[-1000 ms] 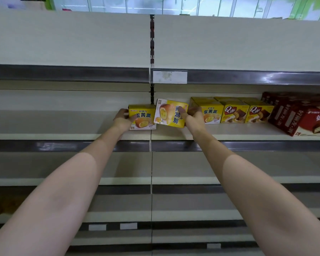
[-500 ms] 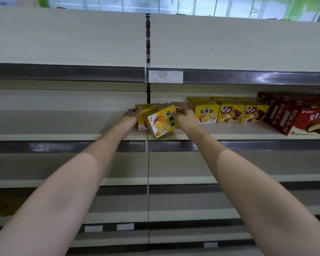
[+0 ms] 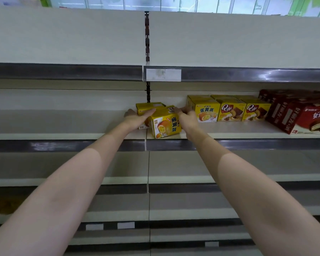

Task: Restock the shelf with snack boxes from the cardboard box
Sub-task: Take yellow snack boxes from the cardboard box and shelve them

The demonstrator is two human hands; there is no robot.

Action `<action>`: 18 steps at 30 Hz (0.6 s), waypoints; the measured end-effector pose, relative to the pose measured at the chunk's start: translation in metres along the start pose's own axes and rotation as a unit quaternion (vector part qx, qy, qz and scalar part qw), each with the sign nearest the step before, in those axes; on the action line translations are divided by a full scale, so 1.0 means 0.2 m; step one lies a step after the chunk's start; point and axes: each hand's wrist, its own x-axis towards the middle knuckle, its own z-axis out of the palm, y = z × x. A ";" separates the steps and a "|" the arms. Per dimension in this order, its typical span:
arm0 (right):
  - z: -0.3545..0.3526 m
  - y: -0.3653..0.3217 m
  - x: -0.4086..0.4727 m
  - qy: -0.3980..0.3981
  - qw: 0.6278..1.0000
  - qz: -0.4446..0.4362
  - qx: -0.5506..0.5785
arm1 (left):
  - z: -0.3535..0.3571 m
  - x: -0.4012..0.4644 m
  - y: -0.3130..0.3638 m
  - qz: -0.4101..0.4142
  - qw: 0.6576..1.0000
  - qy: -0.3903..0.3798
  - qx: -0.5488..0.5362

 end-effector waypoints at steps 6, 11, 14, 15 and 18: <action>0.01 0.00 -0.01 -0.013 0.994 0.023 0.107 | 0.00 -0.03 0.02 0.033 0.998 -0.035 0.051; 0.02 -0.02 -0.01 -0.006 0.976 0.019 0.215 | 0.03 -0.09 0.05 0.047 0.995 -0.092 -0.010; 0.00 -0.05 -0.02 -0.004 0.965 0.035 0.260 | 0.02 -0.12 0.06 0.030 0.988 -0.124 -0.090; -0.01 -0.05 -0.02 -0.003 0.964 0.037 0.262 | 0.01 -0.13 0.06 0.018 0.981 -0.137 -0.135; 0.00 -0.06 -0.04 0.013 0.966 0.043 0.255 | -0.01 -0.13 0.04 0.006 0.968 -0.125 -0.219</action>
